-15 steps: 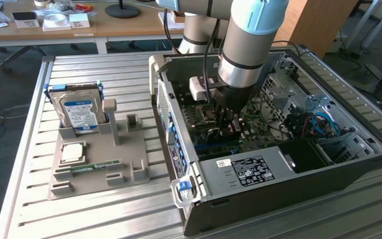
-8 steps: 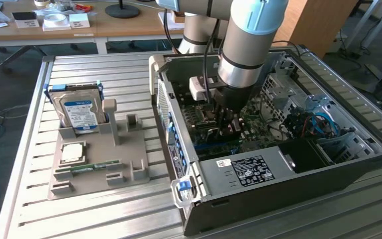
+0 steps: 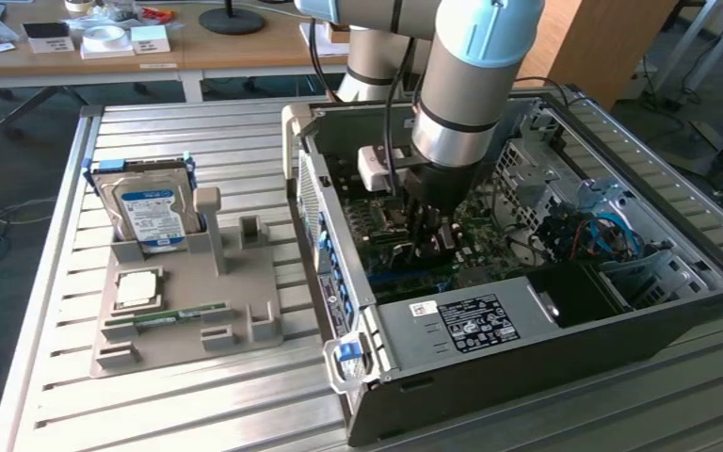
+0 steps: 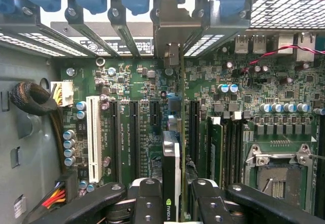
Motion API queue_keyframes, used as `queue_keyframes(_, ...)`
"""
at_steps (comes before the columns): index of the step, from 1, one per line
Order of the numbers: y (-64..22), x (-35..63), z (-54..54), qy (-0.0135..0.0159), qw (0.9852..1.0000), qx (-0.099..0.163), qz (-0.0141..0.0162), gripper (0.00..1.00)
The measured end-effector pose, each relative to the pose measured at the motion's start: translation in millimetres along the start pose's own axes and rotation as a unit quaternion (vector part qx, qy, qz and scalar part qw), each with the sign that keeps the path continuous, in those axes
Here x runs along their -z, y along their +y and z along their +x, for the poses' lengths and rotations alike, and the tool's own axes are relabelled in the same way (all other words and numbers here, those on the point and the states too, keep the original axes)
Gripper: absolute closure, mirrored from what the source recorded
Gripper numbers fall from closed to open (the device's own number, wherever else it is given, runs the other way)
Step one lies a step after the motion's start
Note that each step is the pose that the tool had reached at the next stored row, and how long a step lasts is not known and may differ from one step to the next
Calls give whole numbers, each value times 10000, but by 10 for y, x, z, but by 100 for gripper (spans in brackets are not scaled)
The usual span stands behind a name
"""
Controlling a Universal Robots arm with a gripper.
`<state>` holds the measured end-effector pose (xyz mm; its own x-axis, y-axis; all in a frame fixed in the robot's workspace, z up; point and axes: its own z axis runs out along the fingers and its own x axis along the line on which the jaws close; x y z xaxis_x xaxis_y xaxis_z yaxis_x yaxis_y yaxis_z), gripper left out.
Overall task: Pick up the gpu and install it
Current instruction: 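Insert the gpu into the slot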
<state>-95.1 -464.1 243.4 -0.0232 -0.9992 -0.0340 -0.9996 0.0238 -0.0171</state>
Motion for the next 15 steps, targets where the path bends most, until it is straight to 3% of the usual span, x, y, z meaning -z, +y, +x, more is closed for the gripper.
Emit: queue_keyframes(15,2,-21,-1,-4,10000,0,2,73)
